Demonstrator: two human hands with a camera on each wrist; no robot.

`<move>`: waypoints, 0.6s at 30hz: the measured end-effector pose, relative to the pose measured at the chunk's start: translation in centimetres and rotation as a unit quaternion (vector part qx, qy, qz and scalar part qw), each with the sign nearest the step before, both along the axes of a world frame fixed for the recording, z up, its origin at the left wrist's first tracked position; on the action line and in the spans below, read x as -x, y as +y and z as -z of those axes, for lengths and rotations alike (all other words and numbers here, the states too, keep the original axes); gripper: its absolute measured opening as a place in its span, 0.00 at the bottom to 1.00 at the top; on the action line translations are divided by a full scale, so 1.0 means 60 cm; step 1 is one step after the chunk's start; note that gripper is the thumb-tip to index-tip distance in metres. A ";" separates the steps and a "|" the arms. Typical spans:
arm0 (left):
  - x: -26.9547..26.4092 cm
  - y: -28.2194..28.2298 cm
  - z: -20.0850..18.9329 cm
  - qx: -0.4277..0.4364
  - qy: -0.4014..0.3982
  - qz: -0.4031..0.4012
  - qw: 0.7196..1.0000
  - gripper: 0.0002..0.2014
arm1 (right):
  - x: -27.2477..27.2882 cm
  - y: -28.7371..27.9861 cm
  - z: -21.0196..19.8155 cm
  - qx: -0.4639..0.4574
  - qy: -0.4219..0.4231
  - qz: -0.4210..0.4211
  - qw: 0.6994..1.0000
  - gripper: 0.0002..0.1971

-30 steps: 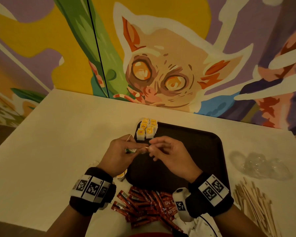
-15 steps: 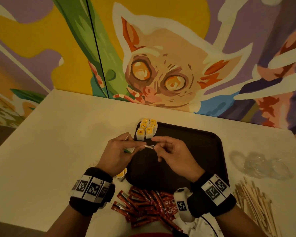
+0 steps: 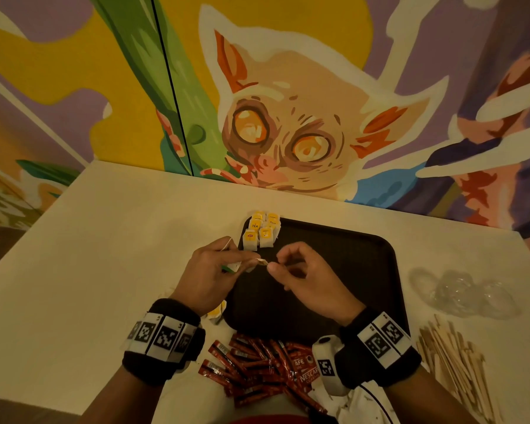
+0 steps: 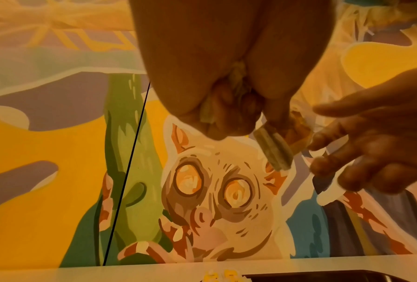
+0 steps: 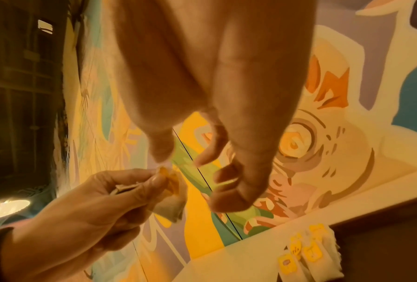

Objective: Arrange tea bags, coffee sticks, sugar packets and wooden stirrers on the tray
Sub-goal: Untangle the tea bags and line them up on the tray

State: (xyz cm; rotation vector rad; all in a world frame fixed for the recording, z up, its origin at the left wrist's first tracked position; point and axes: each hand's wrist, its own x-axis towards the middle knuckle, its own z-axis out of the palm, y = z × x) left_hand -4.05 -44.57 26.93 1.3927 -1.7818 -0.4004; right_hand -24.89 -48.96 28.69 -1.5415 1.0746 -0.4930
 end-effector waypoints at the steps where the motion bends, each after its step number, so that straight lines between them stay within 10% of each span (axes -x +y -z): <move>1: 0.002 0.000 0.000 -0.003 0.002 0.002 1.000 0.12 | -0.002 0.001 0.001 -0.001 -0.003 0.001 1.000 0.20; 18: 0.008 -0.003 0.003 -0.017 -0.031 -0.005 0.999 0.10 | -0.014 0.014 0.002 0.020 -0.065 0.031 0.997 0.09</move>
